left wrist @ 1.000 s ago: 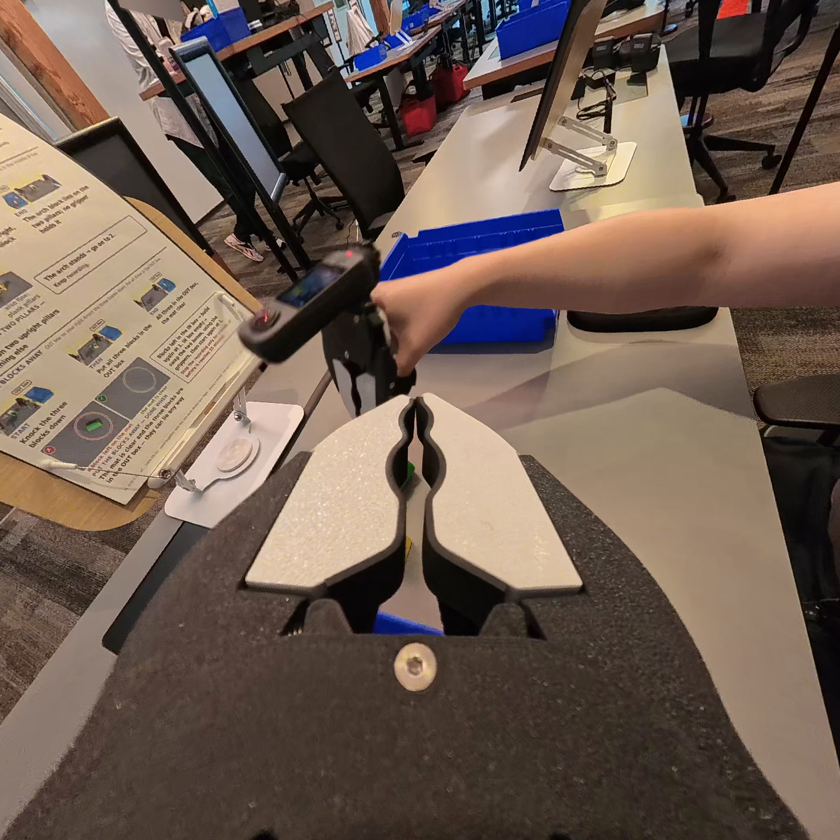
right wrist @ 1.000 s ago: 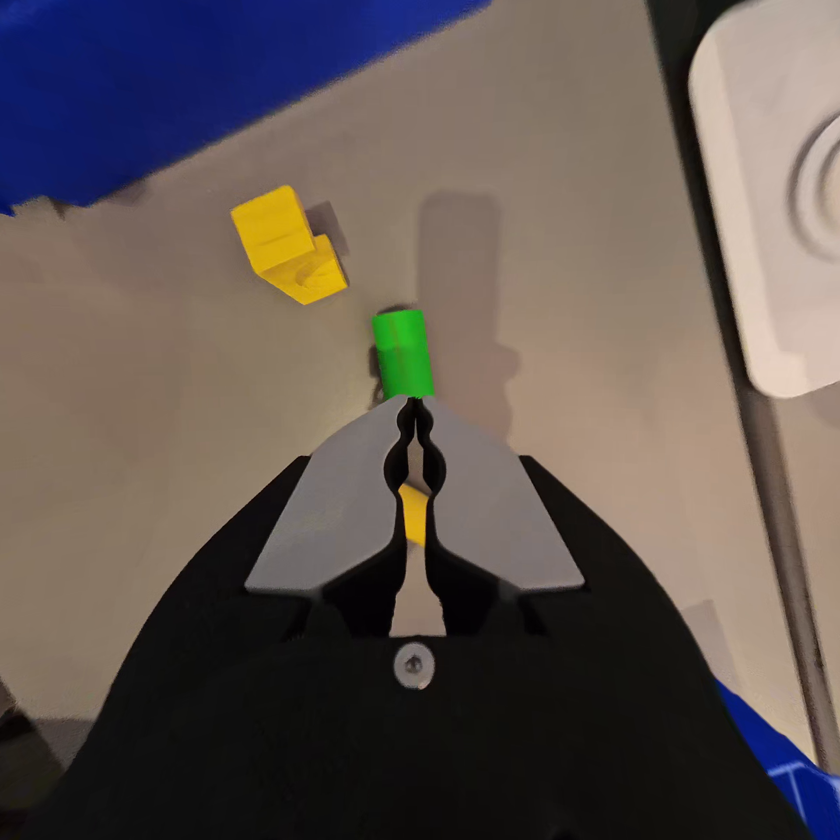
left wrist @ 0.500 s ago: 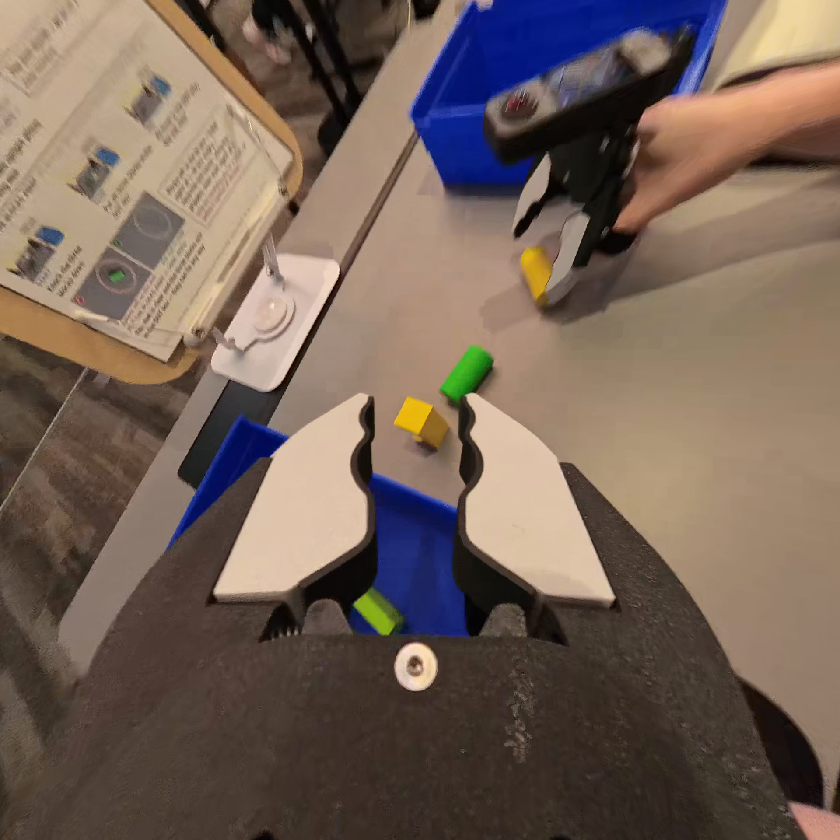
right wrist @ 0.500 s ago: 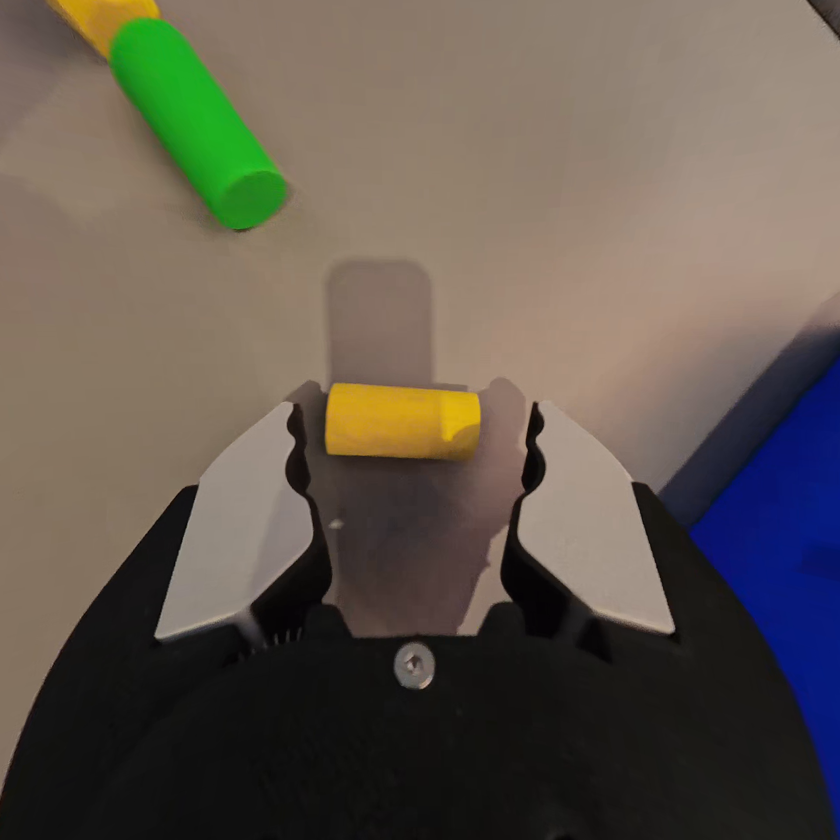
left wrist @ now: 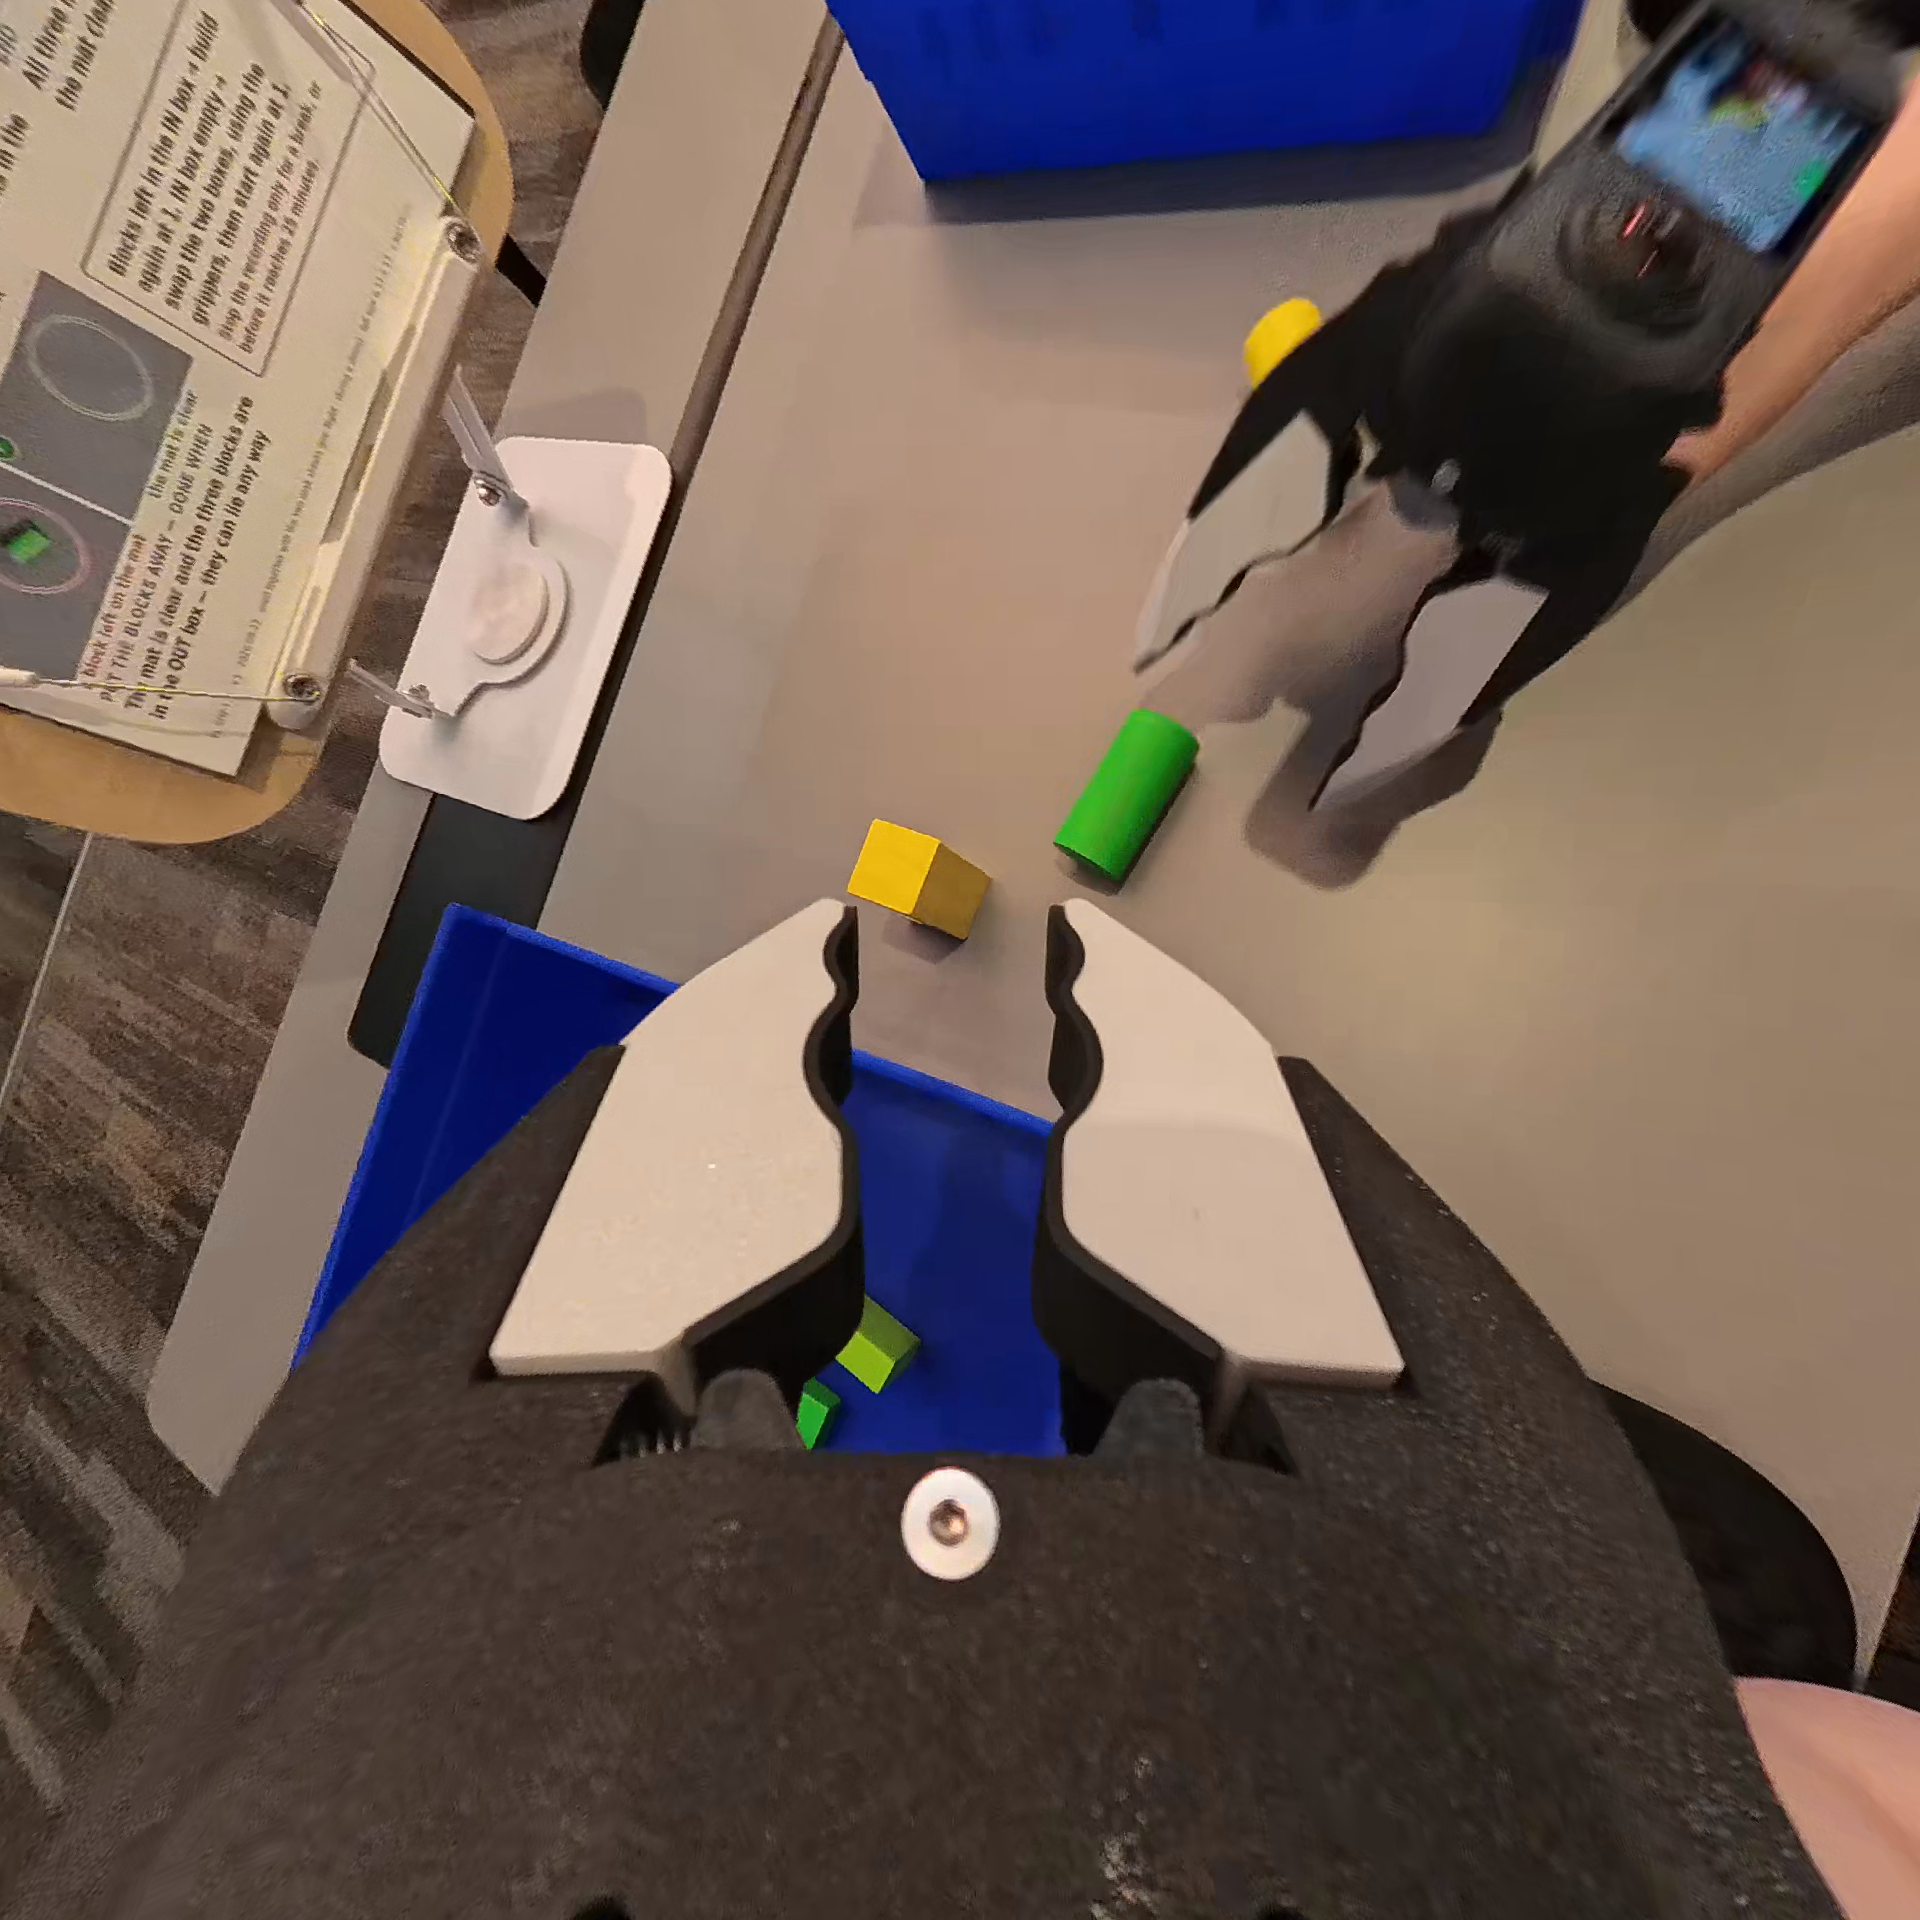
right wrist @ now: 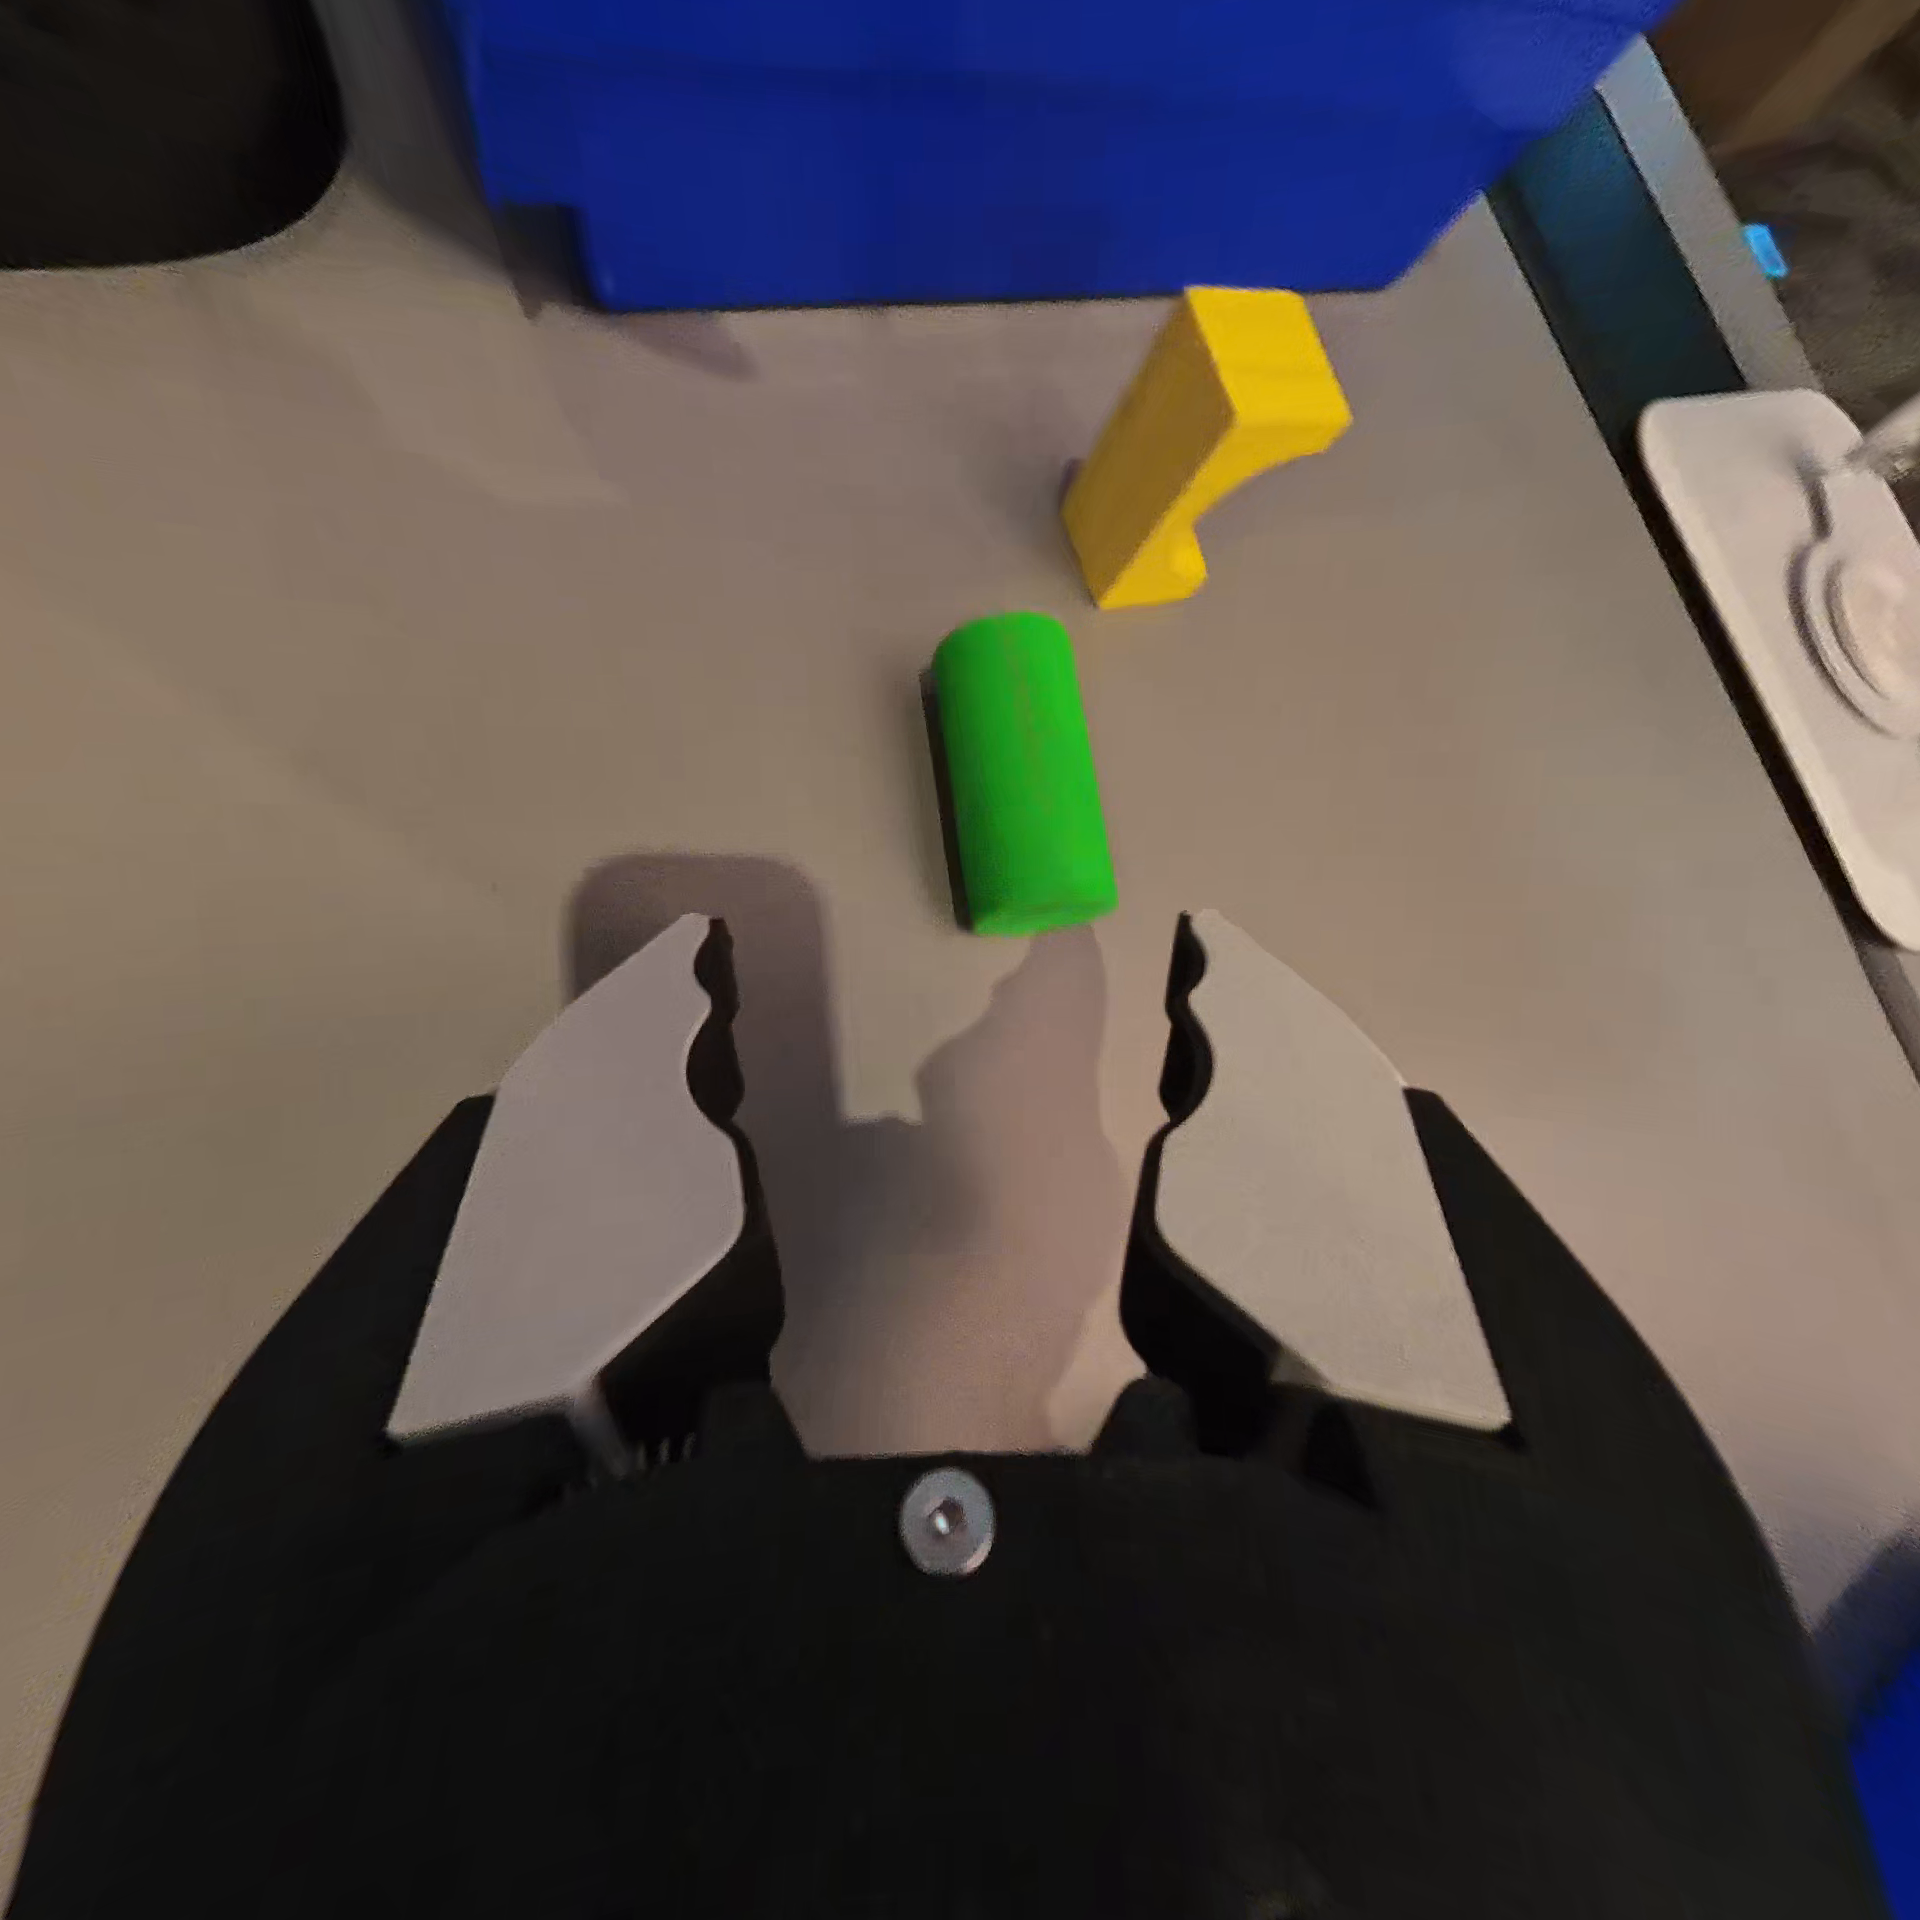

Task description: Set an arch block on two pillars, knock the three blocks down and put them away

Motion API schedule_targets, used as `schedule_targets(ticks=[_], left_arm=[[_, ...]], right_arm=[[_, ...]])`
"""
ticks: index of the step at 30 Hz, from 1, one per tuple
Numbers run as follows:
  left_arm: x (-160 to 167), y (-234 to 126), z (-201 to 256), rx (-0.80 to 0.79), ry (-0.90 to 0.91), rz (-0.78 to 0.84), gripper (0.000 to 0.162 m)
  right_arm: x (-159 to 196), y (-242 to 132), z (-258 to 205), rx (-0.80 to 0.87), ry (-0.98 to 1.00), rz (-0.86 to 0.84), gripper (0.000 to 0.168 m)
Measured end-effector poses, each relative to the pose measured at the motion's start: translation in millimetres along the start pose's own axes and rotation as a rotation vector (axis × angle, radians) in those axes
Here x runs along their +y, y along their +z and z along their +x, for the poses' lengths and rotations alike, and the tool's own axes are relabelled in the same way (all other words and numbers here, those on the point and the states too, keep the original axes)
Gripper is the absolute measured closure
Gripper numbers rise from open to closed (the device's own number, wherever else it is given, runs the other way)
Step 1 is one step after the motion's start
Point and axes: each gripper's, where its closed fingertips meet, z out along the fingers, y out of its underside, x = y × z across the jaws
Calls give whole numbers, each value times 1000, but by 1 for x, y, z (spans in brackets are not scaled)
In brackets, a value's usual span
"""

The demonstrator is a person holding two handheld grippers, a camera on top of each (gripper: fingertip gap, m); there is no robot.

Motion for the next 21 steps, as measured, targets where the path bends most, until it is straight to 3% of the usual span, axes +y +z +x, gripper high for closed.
schedule_targets(ticks=[2,5,8,11,14,17,21], left_arm=[[0,-6,-1,-4,-3,18,128],[0,-13,-2,-10,-4,42,128],[-1,-15,-2,-8,-3,56,129],[-1,-17,-3,-13,-2,59,129],[-3,-18,-2,-14,3,68,131],[-7,-15,0,-7,9,67,132],[-8,-11,4,-5,24,54,132]], right_arm=[[-4,16,-4,-29,18,5,95],[0,29,1,-73,89,-30,133],[-2,18,-3,-153,143,-18,134],[-8,-36,31,-11,140,16,135],[-11,-133,106,248,216,97,135],[46,-199,193,452,443,32,135],[176,-183,239,427,731,-264,134]])
